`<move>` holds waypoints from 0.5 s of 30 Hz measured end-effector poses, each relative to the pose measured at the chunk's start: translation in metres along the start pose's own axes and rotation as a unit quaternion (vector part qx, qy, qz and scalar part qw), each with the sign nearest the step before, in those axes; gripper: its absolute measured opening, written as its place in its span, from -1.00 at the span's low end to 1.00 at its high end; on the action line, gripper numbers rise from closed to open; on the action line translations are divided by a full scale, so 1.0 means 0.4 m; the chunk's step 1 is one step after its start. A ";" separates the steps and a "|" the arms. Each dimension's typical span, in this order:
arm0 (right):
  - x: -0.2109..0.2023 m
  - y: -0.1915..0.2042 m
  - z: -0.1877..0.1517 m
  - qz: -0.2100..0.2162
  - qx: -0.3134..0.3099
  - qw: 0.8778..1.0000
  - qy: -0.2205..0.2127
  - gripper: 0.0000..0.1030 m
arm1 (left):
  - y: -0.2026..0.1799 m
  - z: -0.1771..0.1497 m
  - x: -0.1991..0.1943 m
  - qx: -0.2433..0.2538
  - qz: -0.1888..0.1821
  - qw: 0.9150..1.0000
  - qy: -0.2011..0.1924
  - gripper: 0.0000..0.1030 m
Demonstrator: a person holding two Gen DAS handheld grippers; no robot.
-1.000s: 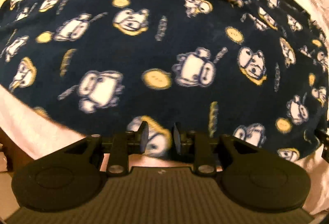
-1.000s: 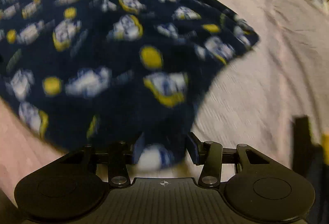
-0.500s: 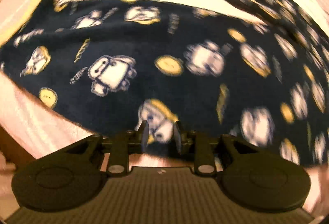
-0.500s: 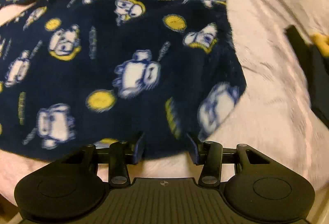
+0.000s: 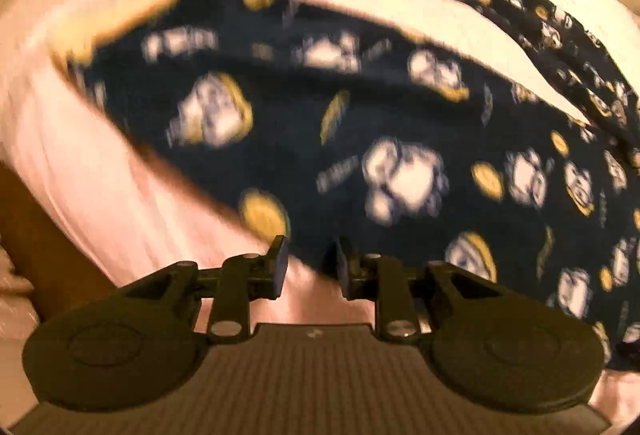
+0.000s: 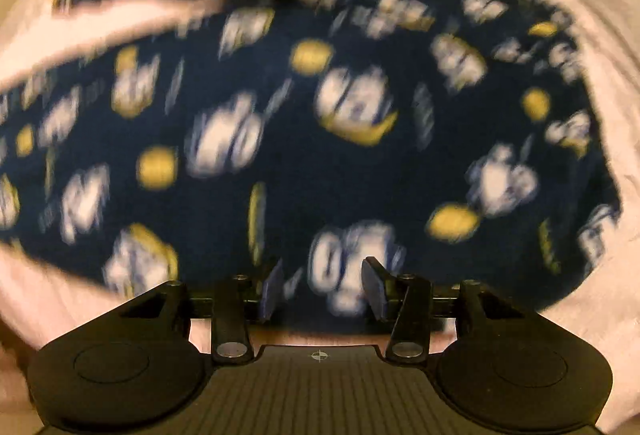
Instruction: Fold clothes
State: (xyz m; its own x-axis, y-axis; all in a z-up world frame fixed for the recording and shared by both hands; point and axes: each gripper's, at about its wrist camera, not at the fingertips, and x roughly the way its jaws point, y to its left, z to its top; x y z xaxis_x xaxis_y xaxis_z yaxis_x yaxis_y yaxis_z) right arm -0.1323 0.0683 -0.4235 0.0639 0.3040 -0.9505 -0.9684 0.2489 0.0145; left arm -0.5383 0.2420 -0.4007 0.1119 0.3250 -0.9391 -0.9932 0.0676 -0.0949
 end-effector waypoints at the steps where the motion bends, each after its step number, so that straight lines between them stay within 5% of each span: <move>1: -0.008 0.005 0.007 -0.003 -0.012 1.000 -0.009 -0.08 | 0.014 -0.003 -0.014 -0.009 0.000 1.000 -0.005 -0.57; 3: -0.039 0.014 0.044 -0.001 -0.030 0.999 -0.038 -0.08 | 0.045 -0.004 -0.045 -0.030 0.003 0.999 -0.016 -0.59; 7: -0.084 0.100 0.175 0.078 -0.060 0.992 -0.080 -0.08 | 0.160 0.061 -0.078 -0.099 -0.010 0.994 -0.036 -0.56; 10: -0.062 0.235 0.294 0.171 -0.079 0.978 -0.089 -0.08 | 0.260 0.121 -0.067 -0.146 -0.020 0.988 -0.055 -0.41; 15: 0.039 0.528 0.477 0.251 -0.136 0.955 -0.087 -0.08 | 0.434 0.185 -0.008 -0.209 -0.049 0.975 -0.053 -0.40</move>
State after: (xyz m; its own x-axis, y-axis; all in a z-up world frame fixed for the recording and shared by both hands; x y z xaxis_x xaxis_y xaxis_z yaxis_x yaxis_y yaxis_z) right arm -0.2898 0.3010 -0.3762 -0.4083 0.4764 -0.7787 -0.9128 -0.2081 0.3513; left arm -0.7087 0.3226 -0.3896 0.1872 0.4341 -0.8812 -0.9015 -0.2804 -0.3297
